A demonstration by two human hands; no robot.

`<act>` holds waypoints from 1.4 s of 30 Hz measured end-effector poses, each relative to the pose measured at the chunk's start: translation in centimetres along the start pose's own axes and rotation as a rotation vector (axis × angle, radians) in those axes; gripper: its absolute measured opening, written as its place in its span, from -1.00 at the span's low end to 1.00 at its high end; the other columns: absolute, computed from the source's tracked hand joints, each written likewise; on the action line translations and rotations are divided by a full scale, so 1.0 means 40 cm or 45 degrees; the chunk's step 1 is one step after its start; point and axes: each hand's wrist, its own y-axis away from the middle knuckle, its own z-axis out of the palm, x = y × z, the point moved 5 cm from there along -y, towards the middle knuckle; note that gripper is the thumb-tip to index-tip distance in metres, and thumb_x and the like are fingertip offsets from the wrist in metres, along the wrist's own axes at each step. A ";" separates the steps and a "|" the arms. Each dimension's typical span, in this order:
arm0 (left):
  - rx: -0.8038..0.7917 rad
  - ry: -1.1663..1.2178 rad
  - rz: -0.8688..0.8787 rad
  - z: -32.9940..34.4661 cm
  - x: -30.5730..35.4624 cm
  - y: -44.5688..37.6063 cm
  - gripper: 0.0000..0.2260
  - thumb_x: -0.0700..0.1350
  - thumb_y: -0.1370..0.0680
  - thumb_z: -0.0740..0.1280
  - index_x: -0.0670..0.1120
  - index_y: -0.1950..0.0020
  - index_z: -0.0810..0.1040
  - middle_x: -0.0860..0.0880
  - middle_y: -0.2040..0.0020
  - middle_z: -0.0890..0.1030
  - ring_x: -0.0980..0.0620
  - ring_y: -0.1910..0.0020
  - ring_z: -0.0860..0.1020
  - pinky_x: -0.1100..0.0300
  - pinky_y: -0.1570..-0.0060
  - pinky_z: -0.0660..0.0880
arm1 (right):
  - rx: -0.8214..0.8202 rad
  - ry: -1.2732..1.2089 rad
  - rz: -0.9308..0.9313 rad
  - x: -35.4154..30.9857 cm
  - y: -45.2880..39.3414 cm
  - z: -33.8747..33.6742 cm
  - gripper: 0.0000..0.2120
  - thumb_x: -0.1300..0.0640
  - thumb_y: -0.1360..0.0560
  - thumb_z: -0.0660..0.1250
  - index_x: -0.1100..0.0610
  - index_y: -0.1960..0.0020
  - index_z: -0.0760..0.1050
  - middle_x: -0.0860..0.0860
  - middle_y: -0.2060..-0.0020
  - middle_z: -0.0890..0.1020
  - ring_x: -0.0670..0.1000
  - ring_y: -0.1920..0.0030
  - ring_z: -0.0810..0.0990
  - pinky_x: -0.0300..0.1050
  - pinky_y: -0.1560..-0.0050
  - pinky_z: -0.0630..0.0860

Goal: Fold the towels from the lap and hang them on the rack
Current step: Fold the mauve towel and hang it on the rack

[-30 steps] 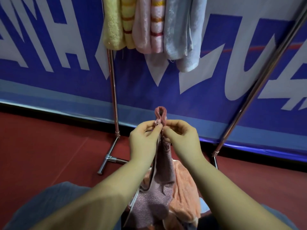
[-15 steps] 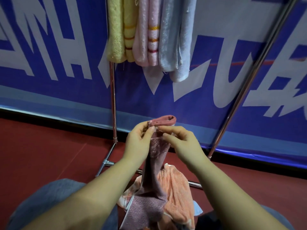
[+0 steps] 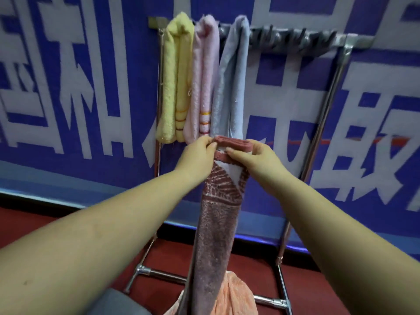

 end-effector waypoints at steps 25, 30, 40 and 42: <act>-0.187 0.266 -0.102 -0.104 0.188 -0.122 -0.80 -0.07 -0.62 0.10 -0.08 0.03 0.49 -0.18 0.04 0.57 -0.16 -0.01 0.55 -0.10 -0.19 0.47 | -0.010 0.309 0.064 -0.248 -0.076 -0.075 -0.89 0.07 -0.56 0.27 0.07 -0.01 0.52 0.09 0.13 0.63 0.08 0.12 0.61 0.10 -0.03 0.61; -0.227 0.697 -0.175 -0.084 0.175 -0.104 -0.77 -0.06 -0.62 0.15 -0.10 0.14 0.51 -0.08 0.22 0.59 0.01 0.26 0.58 0.20 0.18 0.53 | -0.114 -0.020 0.241 -0.232 -0.076 -0.080 -0.73 0.08 -0.56 0.26 0.22 -0.18 0.48 0.21 -0.04 0.62 0.12 0.04 0.60 0.06 -0.06 0.57; -0.463 0.940 -0.397 0.038 0.043 -0.013 -0.75 -0.04 -0.56 0.24 -0.19 -0.06 0.57 -0.09 0.07 0.65 -0.03 0.07 0.60 0.11 -0.05 0.51 | 0.177 -0.130 0.183 -0.205 -0.088 -0.119 -0.88 0.11 -0.58 0.23 0.13 -0.01 0.51 0.07 0.21 0.60 0.00 0.26 0.59 -0.18 0.34 0.61; -0.537 0.916 -0.418 0.065 0.008 0.015 -0.80 -0.09 -0.59 0.20 -0.17 -0.02 0.55 -0.04 0.16 0.63 0.07 0.20 0.58 0.22 0.12 0.51 | 0.214 -0.124 0.190 -0.196 -0.090 -0.133 -0.83 0.11 -0.58 0.23 0.17 -0.11 0.48 0.08 0.19 0.60 0.02 0.22 0.60 -0.13 0.27 0.61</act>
